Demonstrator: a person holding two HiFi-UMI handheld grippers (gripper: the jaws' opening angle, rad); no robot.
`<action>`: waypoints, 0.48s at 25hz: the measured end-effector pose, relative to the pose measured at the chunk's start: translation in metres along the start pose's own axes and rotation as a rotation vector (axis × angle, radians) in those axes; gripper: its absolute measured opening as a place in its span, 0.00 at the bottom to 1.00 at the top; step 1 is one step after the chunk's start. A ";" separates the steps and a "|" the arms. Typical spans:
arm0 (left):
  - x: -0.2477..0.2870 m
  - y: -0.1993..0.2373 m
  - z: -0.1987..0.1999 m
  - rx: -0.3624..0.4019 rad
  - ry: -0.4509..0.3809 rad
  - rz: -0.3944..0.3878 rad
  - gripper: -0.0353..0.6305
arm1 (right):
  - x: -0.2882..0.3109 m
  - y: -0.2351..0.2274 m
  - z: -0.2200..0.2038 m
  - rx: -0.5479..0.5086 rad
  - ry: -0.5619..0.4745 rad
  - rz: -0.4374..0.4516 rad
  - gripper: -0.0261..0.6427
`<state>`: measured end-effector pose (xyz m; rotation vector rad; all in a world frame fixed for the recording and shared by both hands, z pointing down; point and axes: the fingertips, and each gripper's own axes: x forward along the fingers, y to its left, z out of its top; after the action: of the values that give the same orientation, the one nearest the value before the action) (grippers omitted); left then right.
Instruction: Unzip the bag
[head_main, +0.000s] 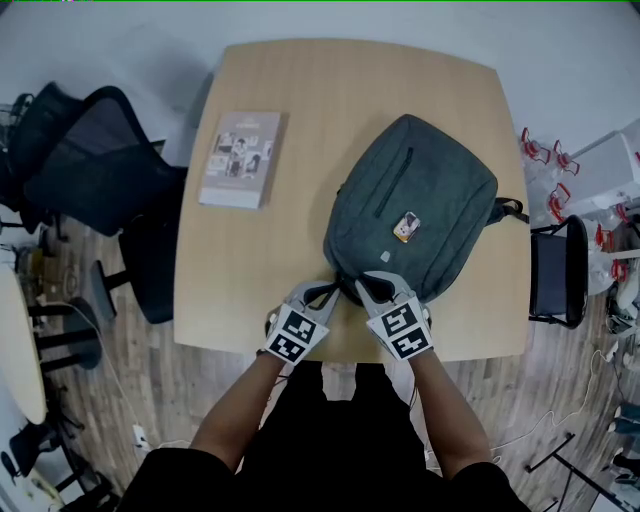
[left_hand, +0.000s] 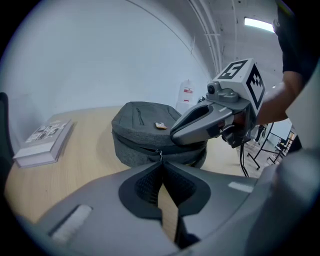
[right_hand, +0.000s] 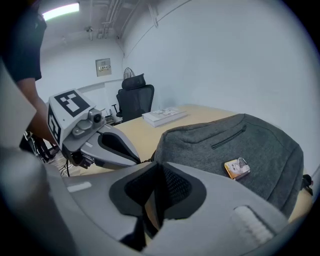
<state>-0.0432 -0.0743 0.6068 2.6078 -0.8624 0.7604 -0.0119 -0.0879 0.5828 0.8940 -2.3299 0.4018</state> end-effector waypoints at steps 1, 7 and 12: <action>-0.001 0.001 0.000 0.004 0.002 0.002 0.09 | -0.003 0.002 0.002 -0.007 -0.019 0.013 0.10; -0.002 0.005 -0.002 -0.004 0.007 0.021 0.09 | -0.040 0.004 -0.026 -0.130 0.014 0.024 0.22; -0.001 0.007 -0.002 -0.016 0.006 0.046 0.09 | -0.058 -0.008 -0.062 -0.190 0.077 -0.013 0.26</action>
<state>-0.0493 -0.0782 0.6086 2.5781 -0.9262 0.7698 0.0545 -0.0355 0.5947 0.7881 -2.2467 0.2008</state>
